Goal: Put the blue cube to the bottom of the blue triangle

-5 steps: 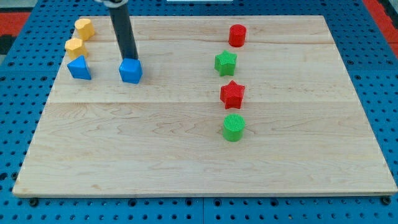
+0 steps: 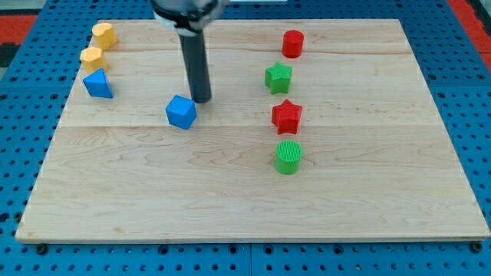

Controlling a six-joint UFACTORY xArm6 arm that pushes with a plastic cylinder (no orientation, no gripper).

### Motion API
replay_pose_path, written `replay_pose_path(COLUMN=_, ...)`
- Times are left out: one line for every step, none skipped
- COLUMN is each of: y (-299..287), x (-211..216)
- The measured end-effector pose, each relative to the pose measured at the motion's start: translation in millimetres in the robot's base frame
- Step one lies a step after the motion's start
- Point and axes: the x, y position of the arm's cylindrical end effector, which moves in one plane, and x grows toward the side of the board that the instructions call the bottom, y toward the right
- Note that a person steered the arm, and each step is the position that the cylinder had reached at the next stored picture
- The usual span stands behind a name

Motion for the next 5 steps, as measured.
replay_pose_path(y=-38.2, x=12.7)
replay_pose_path(y=-94.8, x=22.0)
replay_pose_path(y=-69.8, x=50.4)
replay_pose_path(y=-109.4, x=21.4)
replay_pose_path(y=-140.6, x=-18.2)
